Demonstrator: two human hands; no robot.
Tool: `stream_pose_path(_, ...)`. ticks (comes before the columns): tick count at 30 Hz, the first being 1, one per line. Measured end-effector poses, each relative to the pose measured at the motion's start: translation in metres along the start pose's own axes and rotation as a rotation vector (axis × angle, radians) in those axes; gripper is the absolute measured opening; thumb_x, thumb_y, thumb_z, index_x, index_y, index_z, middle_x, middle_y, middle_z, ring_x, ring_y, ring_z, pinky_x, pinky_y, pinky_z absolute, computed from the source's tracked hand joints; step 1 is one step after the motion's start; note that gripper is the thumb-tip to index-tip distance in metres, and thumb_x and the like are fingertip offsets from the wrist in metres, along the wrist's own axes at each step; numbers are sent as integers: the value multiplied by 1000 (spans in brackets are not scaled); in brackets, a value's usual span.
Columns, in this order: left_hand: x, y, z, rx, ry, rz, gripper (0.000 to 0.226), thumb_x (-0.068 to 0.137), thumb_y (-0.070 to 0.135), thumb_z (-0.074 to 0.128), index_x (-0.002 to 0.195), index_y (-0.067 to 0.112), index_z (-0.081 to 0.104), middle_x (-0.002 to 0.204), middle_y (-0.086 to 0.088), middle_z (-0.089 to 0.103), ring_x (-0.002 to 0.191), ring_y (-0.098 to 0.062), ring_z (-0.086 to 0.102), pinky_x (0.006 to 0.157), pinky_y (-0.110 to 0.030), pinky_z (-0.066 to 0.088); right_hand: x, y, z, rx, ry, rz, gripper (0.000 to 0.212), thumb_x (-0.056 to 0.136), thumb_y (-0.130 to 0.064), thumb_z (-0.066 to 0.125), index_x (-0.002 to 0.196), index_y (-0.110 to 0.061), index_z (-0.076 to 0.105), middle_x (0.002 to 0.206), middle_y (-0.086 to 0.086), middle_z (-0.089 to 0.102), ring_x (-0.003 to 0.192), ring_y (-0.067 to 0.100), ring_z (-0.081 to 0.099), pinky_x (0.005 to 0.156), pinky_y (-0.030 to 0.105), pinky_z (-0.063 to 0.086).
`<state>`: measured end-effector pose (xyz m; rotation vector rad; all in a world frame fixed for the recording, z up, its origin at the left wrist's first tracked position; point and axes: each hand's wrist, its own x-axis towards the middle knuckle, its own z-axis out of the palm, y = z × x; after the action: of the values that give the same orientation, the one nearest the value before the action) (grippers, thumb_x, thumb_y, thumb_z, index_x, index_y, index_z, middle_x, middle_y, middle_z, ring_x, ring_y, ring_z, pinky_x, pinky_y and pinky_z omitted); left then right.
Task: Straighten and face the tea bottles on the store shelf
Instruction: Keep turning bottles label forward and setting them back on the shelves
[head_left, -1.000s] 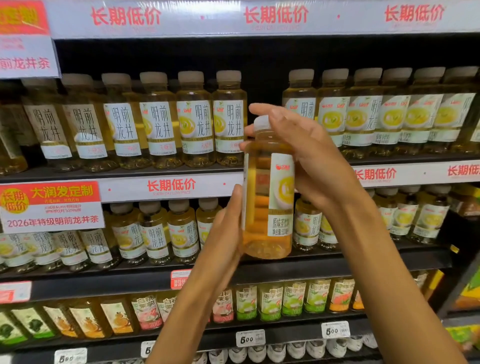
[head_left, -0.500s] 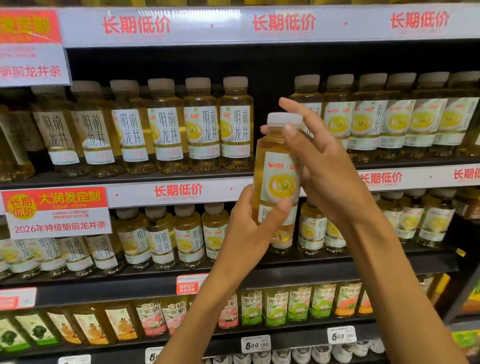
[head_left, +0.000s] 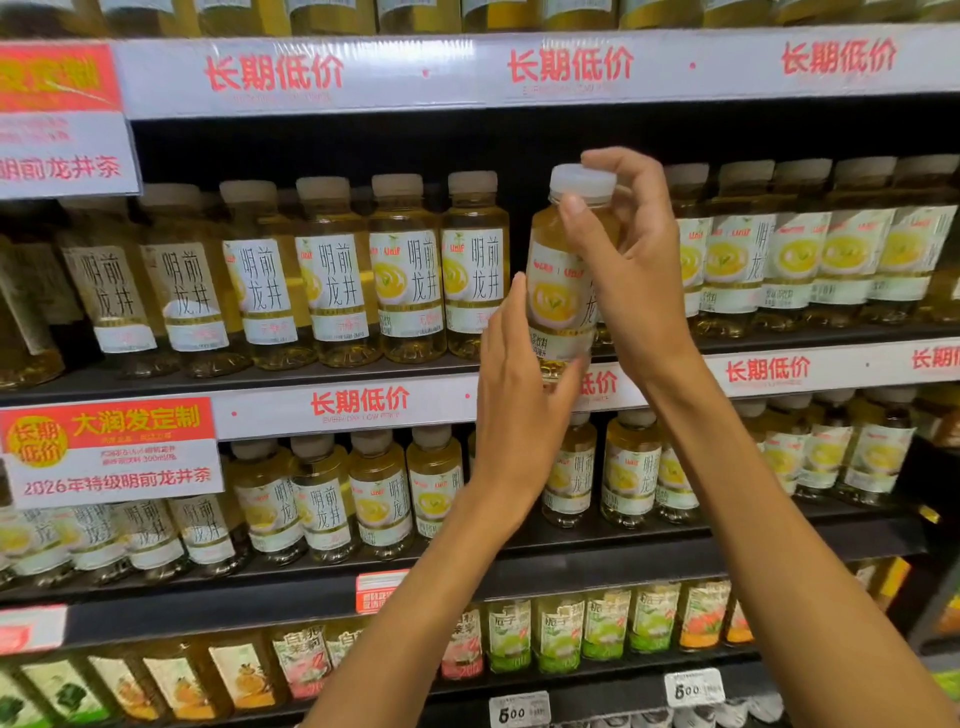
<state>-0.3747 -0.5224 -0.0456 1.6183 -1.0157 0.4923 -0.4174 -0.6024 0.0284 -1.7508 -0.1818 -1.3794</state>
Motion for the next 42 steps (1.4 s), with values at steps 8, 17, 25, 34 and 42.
stream_pose_path(8, 3, -6, 10, 137, 99, -5, 80, 87, 14, 69, 150, 10, 20, 131, -13, 40, 115, -6, 40, 93, -15, 42, 11, 17, 5, -244, 22, -46, 36, 95, -20, 58, 127, -8, 47, 123, 1, 41, 120, 18, 47, 99, 40, 45)
stream_pose_path(17, 4, -1, 16, 293, 195, -1, 73, 83, 21, 73, 143, 6, 34, 129, -13, 48, 121, -24, 45, 97, -31, 42, 17, 19, 0, -627, 86, -231, 37, 94, -31, 57, 123, -8, 55, 121, 10, 55, 108, 22, 47, 89, 36, 43)
stream_pose_path(25, 9, -4, 22, 537, 246, -27, 72, 81, 33, 73, 140, 9, 42, 126, -16, 50, 112, -29, 46, 87, -35, 40, 21, 33, -12, -916, -23, -301, 49, 95, -43, 47, 139, -19, 47, 138, -1, 51, 127, 23, 40, 99, 32, 29)
stream_pose_path(34, 18, -2, 36, 663, 299, -118, 71, 82, 35, 72, 141, 13, 41, 130, -19, 44, 116, -32, 40, 90, -39, 37, 37, 46, -15, -1011, -34, -400, 48, 95, -45, 45, 129, -14, 55, 124, 6, 61, 123, 30, 47, 97, 37, 27)
stream_pose_path(42, 18, 2, 46, 683, 351, -126, 66, 80, 29, 74, 137, 11, 44, 124, -17, 46, 108, -31, 43, 85, -36, 37, 43, 53, -19, -1007, -77, -437, 49, 96, -47, 43, 126, -11, 56, 120, 9, 61, 117, 31, 49, 95, 39, 31)
